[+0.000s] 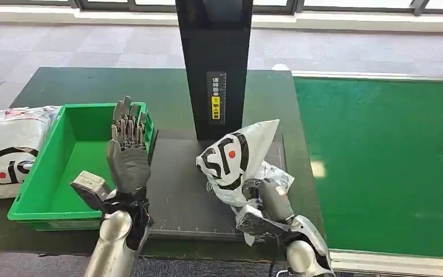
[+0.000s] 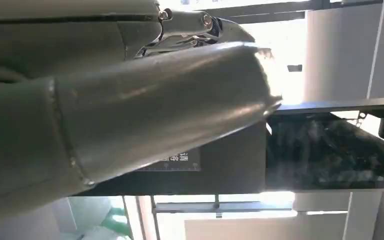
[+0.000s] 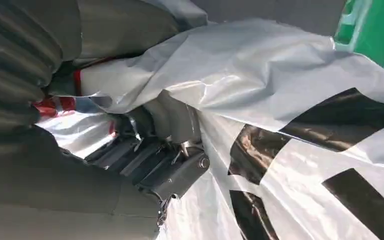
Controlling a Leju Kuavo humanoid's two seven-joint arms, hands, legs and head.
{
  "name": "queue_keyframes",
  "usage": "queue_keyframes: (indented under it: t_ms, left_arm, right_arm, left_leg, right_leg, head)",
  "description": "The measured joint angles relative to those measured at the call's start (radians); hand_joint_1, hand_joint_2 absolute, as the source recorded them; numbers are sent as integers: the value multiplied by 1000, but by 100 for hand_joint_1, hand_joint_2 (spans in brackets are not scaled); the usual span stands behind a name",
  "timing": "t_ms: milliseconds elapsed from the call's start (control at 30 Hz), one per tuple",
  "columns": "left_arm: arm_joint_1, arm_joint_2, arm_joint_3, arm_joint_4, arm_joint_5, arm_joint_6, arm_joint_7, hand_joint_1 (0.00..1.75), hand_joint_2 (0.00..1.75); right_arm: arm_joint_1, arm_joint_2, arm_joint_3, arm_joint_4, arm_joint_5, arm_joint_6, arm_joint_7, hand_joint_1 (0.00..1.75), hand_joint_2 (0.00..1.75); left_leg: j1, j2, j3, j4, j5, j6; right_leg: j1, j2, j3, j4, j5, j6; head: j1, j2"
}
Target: Moved the parcel from conveyor to table for the left to box.
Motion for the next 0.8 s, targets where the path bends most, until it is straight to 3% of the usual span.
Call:
queue_keyframes:
  t_ms: [300,533,800]
  left_arm:
    - [-9,-1,-8,16,3,2,0,0,0]
    - [-10,-1,-19,23,8,23,1,0,0]
    - [-9,-1,-24,27,10,25,1,0,0]
  right_arm:
    - [-100,0,0,194,-14,-58,36,0,175]
    - [-182,8,-24,355,-117,-50,-43,0,175]
    - [-210,17,-30,419,-127,-43,-53,0,175]
  left_leg:
    - [0,0,0,0,0,0]
    - [0,0,0,0,0,0]
    - [0,0,0,0,0,0]
  right_leg:
    - [0,0,0,0,0,0]
    - [0,1,0,0,0,0]
    - [0,1,0,0,0,0]
  head:
    - [0,0]
    - [0,0]
    - [0,0]
